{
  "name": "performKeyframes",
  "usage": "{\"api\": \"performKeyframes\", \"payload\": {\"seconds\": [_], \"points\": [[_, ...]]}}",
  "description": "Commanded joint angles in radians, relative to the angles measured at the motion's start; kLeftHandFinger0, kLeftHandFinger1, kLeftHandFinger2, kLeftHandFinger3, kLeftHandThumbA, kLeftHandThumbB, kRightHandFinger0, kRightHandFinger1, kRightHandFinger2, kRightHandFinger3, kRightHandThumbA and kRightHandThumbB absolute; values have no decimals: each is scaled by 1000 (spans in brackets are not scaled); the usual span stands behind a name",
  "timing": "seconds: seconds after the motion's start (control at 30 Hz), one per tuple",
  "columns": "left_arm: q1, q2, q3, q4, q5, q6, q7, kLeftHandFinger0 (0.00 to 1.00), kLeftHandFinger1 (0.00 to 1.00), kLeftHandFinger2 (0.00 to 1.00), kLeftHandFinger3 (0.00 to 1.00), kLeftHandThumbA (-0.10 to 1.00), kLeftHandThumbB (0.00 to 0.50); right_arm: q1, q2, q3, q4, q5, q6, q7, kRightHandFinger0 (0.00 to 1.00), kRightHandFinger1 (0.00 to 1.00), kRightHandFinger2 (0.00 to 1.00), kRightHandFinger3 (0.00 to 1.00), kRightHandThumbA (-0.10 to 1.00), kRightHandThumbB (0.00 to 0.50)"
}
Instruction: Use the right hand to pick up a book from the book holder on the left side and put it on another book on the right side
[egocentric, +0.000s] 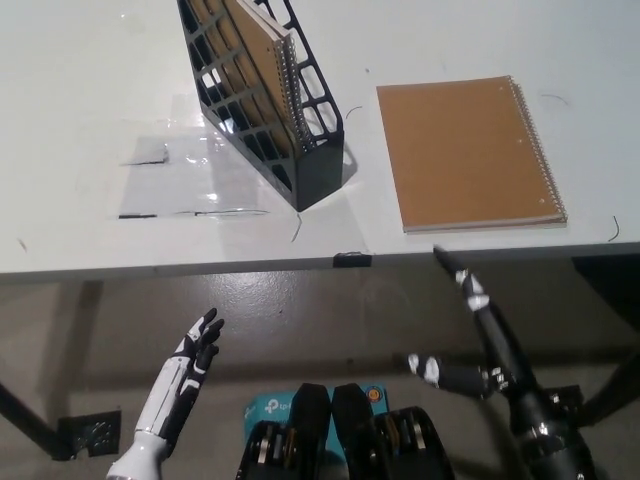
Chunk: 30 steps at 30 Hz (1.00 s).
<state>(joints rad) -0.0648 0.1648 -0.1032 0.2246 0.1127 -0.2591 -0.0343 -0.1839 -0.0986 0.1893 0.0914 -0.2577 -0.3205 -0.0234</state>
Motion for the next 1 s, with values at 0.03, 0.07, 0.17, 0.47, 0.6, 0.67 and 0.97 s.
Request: {"api": "performKeyframes", "payload": {"seconds": [0.03,0.07,0.17,0.47,0.6,0.67,0.97], "points": [[-1,3,1,-10,2,-56,-9,968,1000,1000,1000,1000,148,-132,39,-34,-115,16,57,1,1000,1000,1000,1000,1000,354],[2,3,1,-13,3,-56,-8,967,1000,1000,1000,1000,148,-177,48,-36,-109,20,68,5,1000,1000,1000,1000,1000,343],[2,5,2,-14,-14,-58,-19,1000,1000,1000,1000,1000,161,-273,71,-43,-79,34,106,16,1000,1000,1000,1000,1000,342],[36,12,-7,-22,-9,-63,-30,1000,1000,1000,1000,1000,281,-506,111,-59,138,76,134,31,1000,1000,1000,1000,1000,348],[44,11,-7,-27,-3,-59,-33,1000,1000,1000,1000,1000,293,-586,122,-67,248,82,118,28,1000,1000,1000,1000,1000,351],[46,8,-5,-37,-4,-44,-33,1000,1000,1000,1000,1000,278,-632,130,-73,312,86,122,26,1000,1000,1000,1000,1000,345],[44,13,-10,-61,43,-23,-26,1000,1000,1000,1000,1000,229,-787,152,-79,537,94,134,31,1000,1000,1000,1000,1000,376]]}}
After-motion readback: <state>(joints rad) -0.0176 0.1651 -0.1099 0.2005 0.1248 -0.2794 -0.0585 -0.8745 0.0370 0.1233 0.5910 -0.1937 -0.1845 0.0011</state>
